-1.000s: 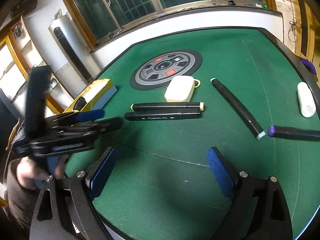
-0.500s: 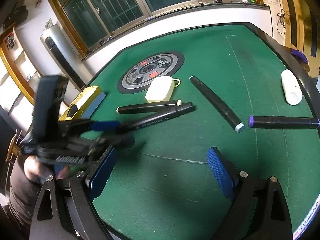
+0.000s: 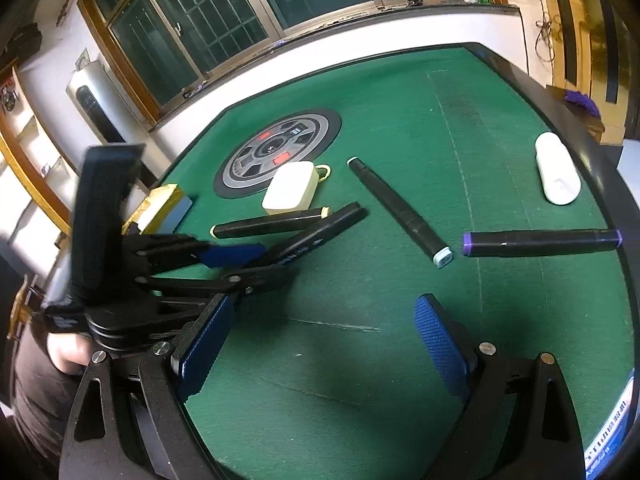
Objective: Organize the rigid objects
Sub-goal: 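Grasp a black marker with the left tool while the right tool grasps another black marker, then carry both held black markers over to the foam tray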
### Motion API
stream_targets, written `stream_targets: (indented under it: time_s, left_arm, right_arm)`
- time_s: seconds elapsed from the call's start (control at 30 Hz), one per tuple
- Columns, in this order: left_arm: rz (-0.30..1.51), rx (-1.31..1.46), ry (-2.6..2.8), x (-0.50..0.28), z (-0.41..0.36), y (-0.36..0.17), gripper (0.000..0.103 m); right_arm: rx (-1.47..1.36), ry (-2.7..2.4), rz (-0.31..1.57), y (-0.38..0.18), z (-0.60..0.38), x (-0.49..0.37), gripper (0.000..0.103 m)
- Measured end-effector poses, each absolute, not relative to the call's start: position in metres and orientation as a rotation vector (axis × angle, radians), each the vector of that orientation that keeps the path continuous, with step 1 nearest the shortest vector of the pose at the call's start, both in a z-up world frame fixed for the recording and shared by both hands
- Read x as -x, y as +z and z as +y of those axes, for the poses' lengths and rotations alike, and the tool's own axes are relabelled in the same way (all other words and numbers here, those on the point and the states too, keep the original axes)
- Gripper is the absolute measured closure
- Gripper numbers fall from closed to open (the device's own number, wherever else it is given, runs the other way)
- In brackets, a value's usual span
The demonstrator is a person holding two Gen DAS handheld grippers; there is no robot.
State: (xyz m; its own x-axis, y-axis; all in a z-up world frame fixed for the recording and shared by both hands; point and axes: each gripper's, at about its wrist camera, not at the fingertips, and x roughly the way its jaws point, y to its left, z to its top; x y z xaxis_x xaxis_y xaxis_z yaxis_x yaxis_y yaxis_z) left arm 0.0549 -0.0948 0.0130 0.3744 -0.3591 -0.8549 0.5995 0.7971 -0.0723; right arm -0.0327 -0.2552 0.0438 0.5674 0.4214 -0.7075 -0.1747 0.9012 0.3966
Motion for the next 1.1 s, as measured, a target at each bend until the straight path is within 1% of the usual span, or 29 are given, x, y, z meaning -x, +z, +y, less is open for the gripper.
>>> stream_targets:
  time_s: [0.03,0.27,0.47,0.57,0.6,0.67,0.77,0.8,0.87,0.9,0.97,1.03,1.1]
  left_arm:
    - [1.016,-0.264,-0.626,-0.055,-0.093,0.012,0.086]
    - [1.033,-0.217,-0.588,-0.035,-0.063,0.011,0.086]
    - [1.073,-0.121,-0.480,-0.008,-0.015,0.011,0.087]
    - [1.065,-0.107,-0.448,-0.004,-0.009,0.010,0.087]
    - [1.062,-0.104,-0.443,-0.005,-0.010,0.009,0.087]
    - [1.056,-0.105,-0.425,-0.008,-0.011,0.010,0.087]
    - [1.042,-0.142,-0.422,-0.012,-0.022,0.010,0.087]
    - [1.038,-0.153,-0.417,-0.013,-0.025,0.010,0.087]
    - [1.031,-0.164,-0.418,-0.017,-0.028,0.009,0.087]
    - [1.030,-0.162,-0.421,-0.018,-0.030,0.009,0.087]
    - [1.029,-0.153,-0.421,-0.020,-0.031,0.009,0.087]
    - [1.025,-0.149,-0.421,-0.018,-0.030,0.010,0.087]
    - [1.019,-0.141,-0.418,-0.016,-0.027,0.009,0.089]
  right_arm:
    - [-0.299,0.355,0.904,0.044,-0.256,0.032,0.014]
    - [-0.257,0.342,0.892,0.049,-0.256,0.022,0.014]
    - [-0.146,0.318,0.901,0.046,-0.250,-0.005,0.014]
    - [-0.077,0.285,0.904,0.044,-0.246,-0.025,0.017]
    - [-0.058,0.277,0.912,0.043,-0.244,-0.032,0.020]
    - [-0.032,0.261,0.939,0.037,-0.242,-0.047,0.033]
    - [-0.009,0.245,0.978,0.028,-0.240,-0.063,0.046]
    - [-0.006,0.232,0.991,0.024,-0.241,-0.067,0.049]
    - [0.007,0.216,0.981,0.023,-0.241,-0.070,0.062]
    - [0.014,0.206,0.986,0.022,-0.241,-0.071,0.064]
    - [0.030,0.206,0.985,0.022,-0.239,-0.070,0.081]
    - [0.059,0.191,0.985,0.023,-0.237,-0.067,0.087]
    - [0.056,0.199,0.992,0.024,-0.237,-0.062,0.089]
